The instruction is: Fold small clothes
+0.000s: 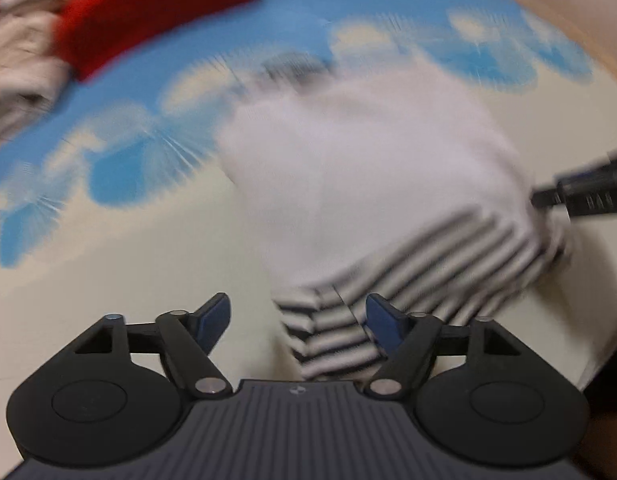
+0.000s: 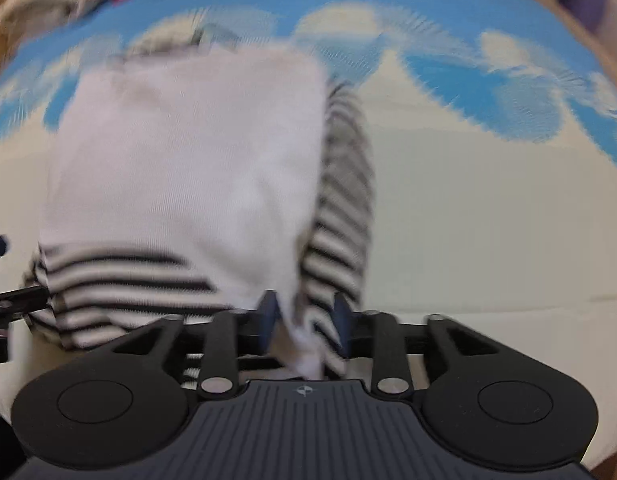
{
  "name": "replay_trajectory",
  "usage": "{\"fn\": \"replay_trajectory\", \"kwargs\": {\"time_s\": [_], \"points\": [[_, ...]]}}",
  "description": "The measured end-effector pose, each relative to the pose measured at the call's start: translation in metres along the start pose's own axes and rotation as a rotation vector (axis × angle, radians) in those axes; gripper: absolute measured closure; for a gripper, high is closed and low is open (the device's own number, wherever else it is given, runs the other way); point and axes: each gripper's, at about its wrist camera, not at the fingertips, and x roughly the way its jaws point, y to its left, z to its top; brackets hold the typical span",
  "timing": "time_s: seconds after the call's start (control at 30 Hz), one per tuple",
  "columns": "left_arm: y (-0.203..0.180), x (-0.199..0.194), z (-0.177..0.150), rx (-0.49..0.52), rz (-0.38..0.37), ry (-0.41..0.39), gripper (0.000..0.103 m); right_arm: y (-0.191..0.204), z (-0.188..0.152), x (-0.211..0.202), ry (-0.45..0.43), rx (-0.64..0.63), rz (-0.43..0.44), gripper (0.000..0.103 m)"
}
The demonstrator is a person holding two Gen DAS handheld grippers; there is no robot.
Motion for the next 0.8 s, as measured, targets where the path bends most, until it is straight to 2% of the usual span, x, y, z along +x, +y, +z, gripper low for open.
{"fn": "replay_trajectory", "kwargs": {"time_s": [0.07, 0.13, 0.2, 0.27, 0.33, 0.43, 0.5, 0.57, 0.63, 0.7, 0.8], "points": [[0.011, -0.039, 0.001, -0.093, 0.047, -0.101, 0.013, -0.006, -0.002, -0.030, -0.106, 0.031, 0.010, 0.050], [0.013, -0.073, -0.004, -0.155, 0.079, -0.188, 0.011, -0.011, -0.008, -0.059, -0.203, 0.044, 0.022, 0.033], [0.007, -0.106, -0.016, -0.188, 0.132, -0.291, 0.004, -0.013, -0.022, -0.091, -0.315, 0.028, 0.006, 0.024], [-0.003, -0.130, -0.028, -0.213, 0.139, -0.355, 0.002, -0.016, -0.039, -0.119, -0.402, 0.001, -0.007, 0.017], [-0.014, -0.142, -0.038, -0.259, 0.109, -0.355, 0.002, -0.017, -0.056, -0.139, -0.455, -0.005, -0.024, 0.010], [-0.033, -0.149, -0.056, -0.318, 0.038, -0.345, 0.002, -0.023, -0.081, -0.162, -0.524, 0.006, -0.007, 0.004], [-0.049, -0.144, -0.071, -0.334, 0.034, -0.330, 0.002, -0.025, -0.100, -0.168, -0.551, 0.010, -0.010, 0.003], [-0.066, -0.130, -0.085, -0.318, 0.084, -0.270, 0.002, -0.026, -0.119, -0.164, -0.534, 0.031, -0.020, 0.003], [-0.081, -0.115, -0.090, -0.240, 0.112, -0.203, 0.002, -0.020, -0.124, -0.160, -0.470, 0.060, -0.010, 0.003], [-0.085, -0.112, -0.087, -0.212, 0.112, -0.209, 0.002, -0.011, -0.125, -0.158, -0.483, 0.032, 0.000, 0.003], [-0.080, -0.106, -0.082, -0.242, 0.091, -0.215, 0.002, -0.002, -0.121, -0.147, -0.454, -0.012, -0.043, 0.003]]}}
